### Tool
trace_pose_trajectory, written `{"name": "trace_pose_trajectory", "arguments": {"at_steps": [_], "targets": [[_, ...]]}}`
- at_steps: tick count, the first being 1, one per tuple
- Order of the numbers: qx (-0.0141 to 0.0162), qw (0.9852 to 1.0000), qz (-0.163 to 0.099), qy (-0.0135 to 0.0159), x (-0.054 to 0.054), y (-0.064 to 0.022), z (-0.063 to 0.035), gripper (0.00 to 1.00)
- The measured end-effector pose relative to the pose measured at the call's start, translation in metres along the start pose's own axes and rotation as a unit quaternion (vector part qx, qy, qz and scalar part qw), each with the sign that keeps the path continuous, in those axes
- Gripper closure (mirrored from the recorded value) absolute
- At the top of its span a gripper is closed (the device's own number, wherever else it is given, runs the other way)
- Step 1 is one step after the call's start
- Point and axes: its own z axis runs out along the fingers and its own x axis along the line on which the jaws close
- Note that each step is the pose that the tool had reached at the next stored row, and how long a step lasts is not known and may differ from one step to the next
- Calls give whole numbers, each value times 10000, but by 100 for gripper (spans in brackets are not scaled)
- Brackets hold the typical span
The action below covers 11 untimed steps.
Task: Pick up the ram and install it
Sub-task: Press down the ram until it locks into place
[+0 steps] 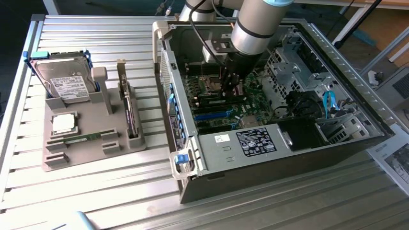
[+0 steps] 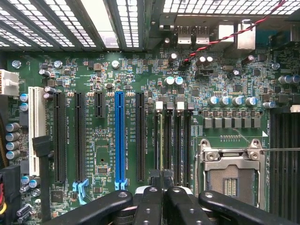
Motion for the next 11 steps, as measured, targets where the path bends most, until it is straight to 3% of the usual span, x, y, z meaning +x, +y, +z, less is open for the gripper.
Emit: {"name": "trace_pose_trajectory", "arguments": {"at_steps": [11], "targets": [[2, 10000, 0, -2, -1, 0, -11, 90]]}}
